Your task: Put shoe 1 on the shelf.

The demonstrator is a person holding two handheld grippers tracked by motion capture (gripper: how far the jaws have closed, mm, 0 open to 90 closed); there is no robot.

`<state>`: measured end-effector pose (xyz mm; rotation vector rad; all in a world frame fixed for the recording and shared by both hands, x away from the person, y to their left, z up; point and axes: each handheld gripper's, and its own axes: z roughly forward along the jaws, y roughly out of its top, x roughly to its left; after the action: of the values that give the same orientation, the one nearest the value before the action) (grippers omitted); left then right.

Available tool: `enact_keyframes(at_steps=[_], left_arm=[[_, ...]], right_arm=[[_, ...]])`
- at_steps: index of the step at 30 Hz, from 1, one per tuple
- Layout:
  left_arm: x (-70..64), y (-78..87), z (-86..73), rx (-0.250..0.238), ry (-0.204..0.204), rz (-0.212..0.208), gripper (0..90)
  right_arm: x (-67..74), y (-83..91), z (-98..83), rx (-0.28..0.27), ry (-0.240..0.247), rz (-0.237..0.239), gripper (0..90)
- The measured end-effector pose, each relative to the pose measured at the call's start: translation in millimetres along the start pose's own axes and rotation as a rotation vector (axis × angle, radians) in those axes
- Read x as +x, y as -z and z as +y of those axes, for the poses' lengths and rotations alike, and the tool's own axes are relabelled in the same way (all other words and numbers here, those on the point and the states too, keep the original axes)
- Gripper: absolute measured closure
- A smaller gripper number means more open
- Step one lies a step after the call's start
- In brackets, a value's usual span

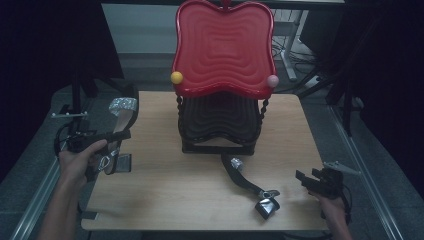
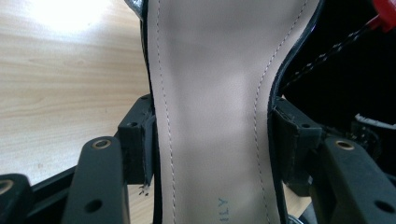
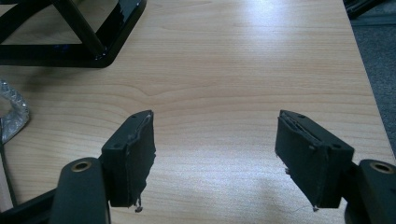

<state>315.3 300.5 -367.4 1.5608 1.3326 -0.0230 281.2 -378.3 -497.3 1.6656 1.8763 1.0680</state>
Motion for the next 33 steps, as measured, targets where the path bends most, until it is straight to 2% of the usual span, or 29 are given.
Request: enact_keyframes(at_steps=[8, 13, 33], left_arm=[[-3.5, -0.3, 12.3, -0.015, 0.002, 0.004, 41.2], [-8.9, -0.4, 26.5, -0.026, -0.003, 0.007, 41.2], [-52.3, -6.1, 91.8, -0.054, -0.047, -0.022, 41.2]], right_arm=[[-0.1, -0.5, -0.3, 0.003, 0.005, -0.002, 28.7], [0.0, -0.5, -0.3, 0.003, 0.006, -0.002, 28.7], [-0.8, -1.1, -0.6, 0.008, 0.007, -0.003, 28.7]])
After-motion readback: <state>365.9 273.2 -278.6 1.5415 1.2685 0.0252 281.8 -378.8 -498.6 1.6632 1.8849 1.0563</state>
